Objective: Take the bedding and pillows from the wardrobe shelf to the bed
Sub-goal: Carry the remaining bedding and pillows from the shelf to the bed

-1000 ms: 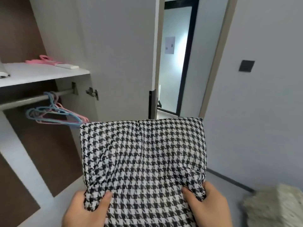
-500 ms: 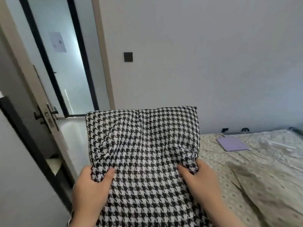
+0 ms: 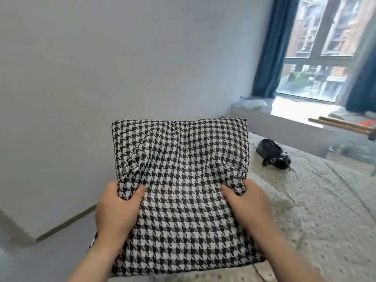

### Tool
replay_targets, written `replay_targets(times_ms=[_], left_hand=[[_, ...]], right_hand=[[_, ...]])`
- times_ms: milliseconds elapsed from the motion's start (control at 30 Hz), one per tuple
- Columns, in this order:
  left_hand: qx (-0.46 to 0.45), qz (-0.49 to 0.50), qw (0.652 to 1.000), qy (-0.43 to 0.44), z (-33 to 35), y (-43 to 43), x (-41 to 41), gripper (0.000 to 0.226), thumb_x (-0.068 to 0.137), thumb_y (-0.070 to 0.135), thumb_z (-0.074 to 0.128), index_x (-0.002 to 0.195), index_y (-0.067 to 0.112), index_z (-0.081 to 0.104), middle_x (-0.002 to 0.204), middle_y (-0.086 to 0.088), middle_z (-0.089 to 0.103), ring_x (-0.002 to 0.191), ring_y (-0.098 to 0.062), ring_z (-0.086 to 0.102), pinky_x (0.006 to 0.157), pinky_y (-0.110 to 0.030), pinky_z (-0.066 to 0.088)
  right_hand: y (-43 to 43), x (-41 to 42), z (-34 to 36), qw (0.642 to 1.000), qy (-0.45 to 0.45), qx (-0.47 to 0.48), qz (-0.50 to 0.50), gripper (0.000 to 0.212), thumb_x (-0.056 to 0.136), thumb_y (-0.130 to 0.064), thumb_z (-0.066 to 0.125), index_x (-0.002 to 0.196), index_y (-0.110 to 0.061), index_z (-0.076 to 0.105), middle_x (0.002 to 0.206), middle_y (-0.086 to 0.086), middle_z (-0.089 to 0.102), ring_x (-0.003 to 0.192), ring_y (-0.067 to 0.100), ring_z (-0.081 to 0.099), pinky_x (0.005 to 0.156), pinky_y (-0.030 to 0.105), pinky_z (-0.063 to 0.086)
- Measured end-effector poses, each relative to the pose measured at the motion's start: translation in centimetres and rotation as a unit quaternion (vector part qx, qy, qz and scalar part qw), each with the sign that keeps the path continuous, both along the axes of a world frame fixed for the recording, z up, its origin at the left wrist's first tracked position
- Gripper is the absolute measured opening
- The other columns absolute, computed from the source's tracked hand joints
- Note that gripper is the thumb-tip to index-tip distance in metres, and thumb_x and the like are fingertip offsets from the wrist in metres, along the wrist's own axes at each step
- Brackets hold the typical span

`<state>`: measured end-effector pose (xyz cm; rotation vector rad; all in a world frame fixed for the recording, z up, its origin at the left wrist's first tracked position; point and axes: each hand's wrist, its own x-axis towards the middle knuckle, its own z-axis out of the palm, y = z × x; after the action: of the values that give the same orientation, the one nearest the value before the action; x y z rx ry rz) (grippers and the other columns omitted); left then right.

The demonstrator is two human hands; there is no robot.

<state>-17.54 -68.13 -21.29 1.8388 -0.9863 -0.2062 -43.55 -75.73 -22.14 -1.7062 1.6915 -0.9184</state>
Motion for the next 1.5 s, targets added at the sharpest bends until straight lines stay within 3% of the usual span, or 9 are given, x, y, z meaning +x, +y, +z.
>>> replay_targets(times_ms=[167,367,600,700,867,1100,1233,1333,1500], left_hand=[[0.009,-0.155,0.988,0.009,-2.0,-8.6,-7.7,0.029,0.079,0.044,0.071,0.096,0.029,0.052,0.085,0.015,0.059,0.076,-0.008,0.056,0.059,-0.027,0.042],[0.046,-0.297,0.954,0.003,-5.4,-16.5,-15.7,0.047,0.08,0.046,0.07,0.115,0.018,0.057,0.099,0.009,0.06,0.089,-0.018,0.06,0.071,-0.035,0.048],[0.113,-0.439,0.891,0.013,-10.2,-23.1,-24.7,0.036,0.081,0.048,0.068,0.105,0.026,0.053,0.091,0.014,0.058,0.084,-0.016,0.059,0.068,-0.034,0.047],[0.144,-0.471,0.87,0.005,-13.2,-24.0,-28.4,0.039,0.08,0.051,0.067,0.108,0.027,0.055,0.092,0.016,0.06,0.084,-0.013,0.06,0.072,-0.036,0.05],[0.204,-0.498,0.842,-0.014,-20.4,-24.6,-35.1,0.06,0.075,0.064,0.063,0.119,0.025,0.057,0.111,0.009,0.066,0.101,-0.019,0.063,0.085,-0.046,0.054],[0.256,-0.508,0.822,-0.015,-32.7,-25.6,-44.7,0.035,0.081,0.048,0.068,0.105,0.024,0.058,0.091,0.012,0.066,0.082,-0.012,0.064,0.063,-0.03,0.049],[0.28,-0.508,0.815,-0.009,-39.9,-26.0,-48.9,0.041,0.081,0.046,0.069,0.111,0.021,0.056,0.101,0.009,0.065,0.092,-0.015,0.062,0.075,-0.034,0.049],[0.294,-0.505,0.811,-0.015,-45.3,-27.3,-50.7,0.059,0.081,0.052,0.067,0.125,0.018,0.05,0.117,0.009,0.059,0.105,-0.013,0.055,0.088,-0.036,0.047],[0.315,-0.49,0.812,-0.041,-51.6,-28.7,-52.8,0.056,0.081,0.049,0.068,0.121,0.014,0.049,0.104,0.007,0.058,0.088,-0.01,0.056,0.073,-0.029,0.042]], right_hand=[[-0.4,-8.9,-2.0,0.987,-0.002,0.018,-0.16,0.044,0.079,-0.059,0.065,0.1,-0.021,0.061,0.094,-0.009,0.068,0.085,0.014,0.066,0.073,0.034,0.056],[0.5,-15.4,-4.2,0.944,0.021,0.056,-0.325,0.043,0.08,-0.06,0.062,0.098,-0.022,0.06,0.082,-0.01,0.067,0.066,0.009,0.064,0.064,0.034,0.057],[1.0,-20.3,-8.6,0.878,0.031,0.101,-0.466,0.069,0.074,-0.071,0.056,0.115,-0.016,0.059,0.096,-0.005,0.07,0.073,0.012,0.066,0.067,0.038,0.059],[1.6,-22.8,-11.3,0.857,0.035,0.127,-0.498,0.079,0.068,-0.079,0.049,0.116,-0.018,0.059,0.1,-0.006,0.07,0.079,0.014,0.067,0.07,0.04,0.06],[2.6,-28.0,-18.0,0.827,0.034,0.173,-0.533,0.056,0.078,-0.067,0.057,0.105,-0.019,0.06,0.087,-0.008,0.069,0.069,0.01,0.065,0.066,0.039,0.059],[2.1,-36.7,-30.2,0.816,0.032,0.205,-0.539,0.071,0.076,-0.072,0.053,0.116,-0.014,0.059,0.099,-0.003,0.07,0.084,0.018,0.067,0.074,0.041,0.058],[1.5,-40.7,-37.1,0.816,0.034,0.208,-0.539,0.044,0.082,-0.061,0.059,0.091,-0.018,0.059,0.08,-0.003,0.067,0.068,0.017,0.064,0.065,0.04,0.058],[-0.2,-42.8,-41.9,0.816,0.046,0.217,-0.534,0.053,0.08,-0.067,0.056,0.091,-0.015,0.058,0.082,0.003,0.068,0.07,0.025,0.065,0.063,0.042,0.058],[-2.1,-44.9,-48.3,0.82,0.05,0.24,-0.517,0.046,0.084,-0.061,0.058,0.089,-0.015,0.057,0.078,-0.002,0.063,0.068,0.016,0.06,0.06,0.031,0.051]])
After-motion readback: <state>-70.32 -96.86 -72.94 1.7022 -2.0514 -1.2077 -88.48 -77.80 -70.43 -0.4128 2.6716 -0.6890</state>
